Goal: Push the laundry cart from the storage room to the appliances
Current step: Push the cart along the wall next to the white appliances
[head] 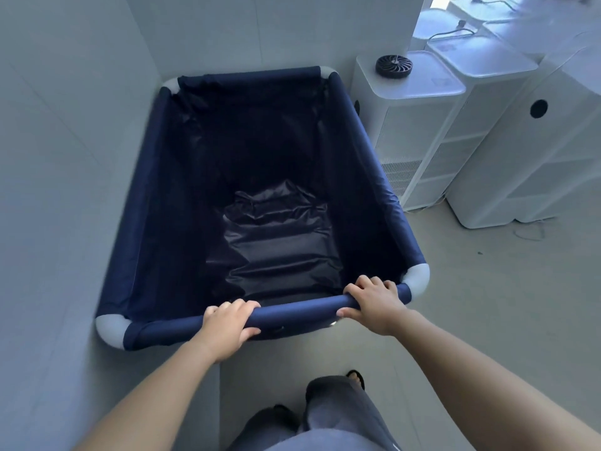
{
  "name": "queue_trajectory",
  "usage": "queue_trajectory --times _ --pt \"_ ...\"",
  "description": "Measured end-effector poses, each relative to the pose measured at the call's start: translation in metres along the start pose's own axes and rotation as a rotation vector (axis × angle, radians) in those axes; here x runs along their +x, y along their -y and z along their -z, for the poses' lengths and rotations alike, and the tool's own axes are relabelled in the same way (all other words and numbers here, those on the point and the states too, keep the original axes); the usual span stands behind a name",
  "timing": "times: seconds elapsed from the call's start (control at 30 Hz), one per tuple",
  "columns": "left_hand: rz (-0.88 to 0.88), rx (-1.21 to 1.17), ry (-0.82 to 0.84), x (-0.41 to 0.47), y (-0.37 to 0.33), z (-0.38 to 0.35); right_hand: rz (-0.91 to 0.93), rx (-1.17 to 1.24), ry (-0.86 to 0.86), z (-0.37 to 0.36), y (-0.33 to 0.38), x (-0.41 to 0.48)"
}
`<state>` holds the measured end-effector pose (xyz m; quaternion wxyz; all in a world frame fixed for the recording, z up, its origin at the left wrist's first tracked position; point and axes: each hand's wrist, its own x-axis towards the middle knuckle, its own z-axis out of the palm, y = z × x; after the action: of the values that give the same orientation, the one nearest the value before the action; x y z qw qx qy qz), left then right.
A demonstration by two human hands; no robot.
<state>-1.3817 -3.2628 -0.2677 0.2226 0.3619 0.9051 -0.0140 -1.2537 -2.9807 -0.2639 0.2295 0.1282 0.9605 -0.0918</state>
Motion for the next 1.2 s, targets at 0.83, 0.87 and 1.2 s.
queue_trajectory --times 0.83,0.87,1.2 --pt "0.015 0.064 -0.078 0.007 0.007 -0.018 -0.023 0.051 -0.025 -0.004 -0.001 0.001" --pt "0.016 0.058 -0.081 0.008 0.007 -0.018 -0.023 0.052 -0.027 -0.004 -0.002 0.001" --pt "0.011 0.037 -0.08 0.011 0.006 -0.018 -0.029 0.038 -0.023 -0.002 -0.003 0.002"
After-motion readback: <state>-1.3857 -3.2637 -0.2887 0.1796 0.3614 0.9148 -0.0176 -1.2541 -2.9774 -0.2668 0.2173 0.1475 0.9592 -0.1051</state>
